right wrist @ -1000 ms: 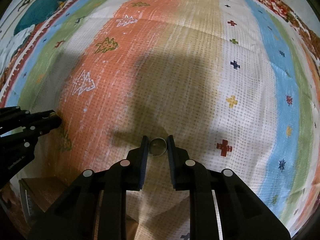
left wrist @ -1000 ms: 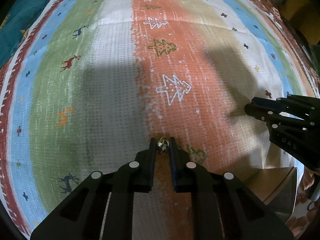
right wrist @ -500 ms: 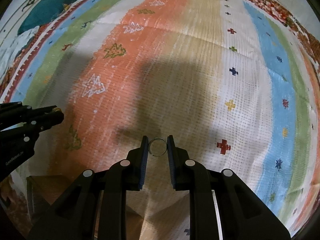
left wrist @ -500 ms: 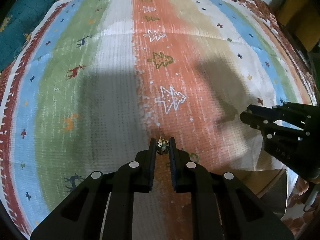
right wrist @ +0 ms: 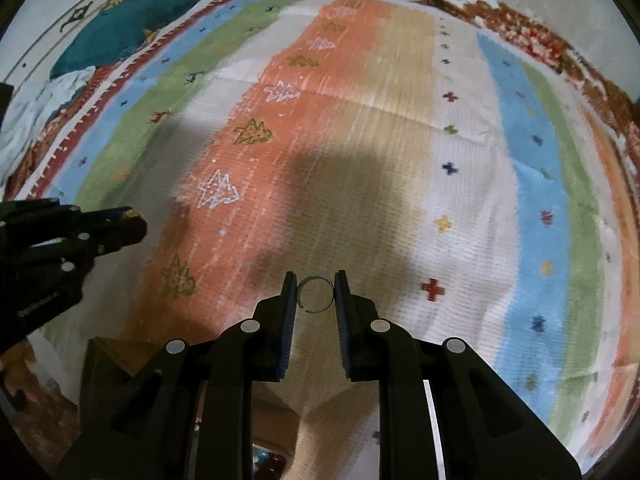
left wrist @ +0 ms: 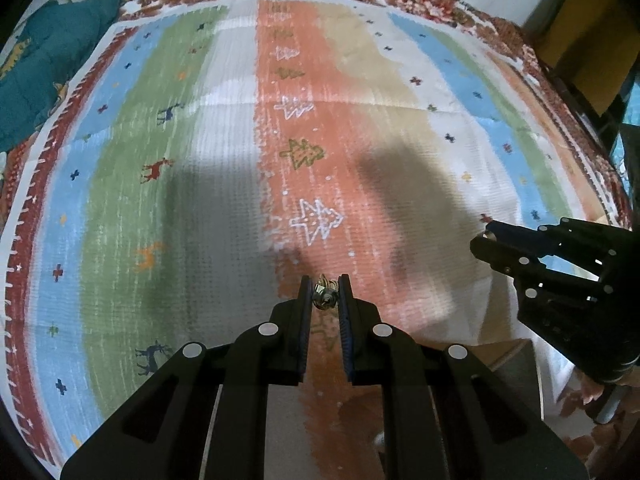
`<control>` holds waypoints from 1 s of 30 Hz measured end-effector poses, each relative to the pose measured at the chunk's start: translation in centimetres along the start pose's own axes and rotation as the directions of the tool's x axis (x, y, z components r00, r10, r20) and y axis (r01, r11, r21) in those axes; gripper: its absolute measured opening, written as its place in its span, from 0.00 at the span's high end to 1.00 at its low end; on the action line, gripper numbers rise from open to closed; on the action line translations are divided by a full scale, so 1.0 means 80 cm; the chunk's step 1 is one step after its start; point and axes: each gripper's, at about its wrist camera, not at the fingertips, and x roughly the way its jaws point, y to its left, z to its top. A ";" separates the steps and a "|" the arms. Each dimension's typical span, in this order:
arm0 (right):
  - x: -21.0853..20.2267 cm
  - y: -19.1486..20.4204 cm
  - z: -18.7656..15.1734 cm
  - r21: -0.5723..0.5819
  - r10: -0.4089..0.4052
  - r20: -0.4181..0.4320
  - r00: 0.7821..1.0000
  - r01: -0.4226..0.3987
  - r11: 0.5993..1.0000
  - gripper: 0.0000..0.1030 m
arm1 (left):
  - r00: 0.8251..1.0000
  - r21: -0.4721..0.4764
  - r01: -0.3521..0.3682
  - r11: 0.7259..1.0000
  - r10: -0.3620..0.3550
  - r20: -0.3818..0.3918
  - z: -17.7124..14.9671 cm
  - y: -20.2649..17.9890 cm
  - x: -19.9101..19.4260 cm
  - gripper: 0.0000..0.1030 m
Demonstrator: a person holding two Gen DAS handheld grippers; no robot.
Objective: Organize jewelry
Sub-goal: 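Lift both rings and carry them over the silver tin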
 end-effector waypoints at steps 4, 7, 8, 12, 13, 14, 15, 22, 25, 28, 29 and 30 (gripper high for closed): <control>-0.014 0.002 -0.005 0.006 0.020 0.023 1.000 -0.020 1.000 0.81 | 1.000 0.011 0.007 1.000 -0.008 0.020 -0.006 -0.010 -0.011 0.88; -0.024 0.003 -0.007 0.006 0.032 0.034 0.999 -0.032 0.999 0.81 | 0.999 0.015 0.020 1.000 -0.021 0.034 -0.010 -0.013 -0.020 0.88; -0.027 0.004 -0.008 0.005 0.035 0.039 0.999 -0.035 0.999 0.81 | 0.999 0.017 0.024 1.000 -0.024 0.040 -0.011 -0.015 -0.024 0.88; -0.038 0.004 -0.012 0.008 0.041 0.054 0.998 -0.041 0.999 0.81 | 0.997 0.023 0.038 0.999 -0.040 0.063 -0.016 -0.020 -0.037 0.88; -0.040 0.004 -0.013 0.010 0.040 0.057 0.998 -0.041 0.999 0.81 | 0.997 0.025 0.041 0.999 -0.043 0.069 -0.017 -0.021 -0.041 0.88; -0.042 0.004 -0.015 0.014 0.042 0.060 0.997 -0.043 0.999 0.81 | 0.996 0.028 0.043 0.999 -0.045 0.075 -0.018 -0.022 -0.044 0.88; -0.045 0.003 -0.017 0.017 0.046 0.063 0.997 -0.047 0.999 0.81 | 0.996 0.029 0.043 0.999 -0.045 0.080 -0.019 -0.023 -0.046 0.88; -0.063 0.007 -0.028 0.022 0.064 0.100 0.993 -0.066 0.998 0.81 | 0.992 0.028 0.050 0.998 -0.053 0.111 -0.026 -0.025 -0.063 0.88; -0.080 0.009 -0.034 0.021 0.070 0.139 0.988 -0.074 0.997 0.81 | 0.991 0.032 0.055 0.998 -0.058 0.122 -0.030 -0.028 -0.071 0.88; -0.088 0.012 -0.042 0.018 0.073 0.147 0.986 -0.077 0.997 0.81 | 0.989 0.033 0.065 0.997 -0.069 0.134 -0.036 -0.029 -0.079 0.88; -0.089 0.012 -0.044 0.019 0.072 0.146 0.987 -0.076 0.997 0.81 | 0.988 0.031 0.073 0.997 -0.077 0.137 -0.039 -0.029 -0.081 0.88; -0.090 0.013 -0.046 0.020 0.073 0.145 0.987 -0.077 0.997 0.81 | 0.986 0.029 0.084 0.996 -0.087 0.139 -0.041 -0.028 -0.084 0.88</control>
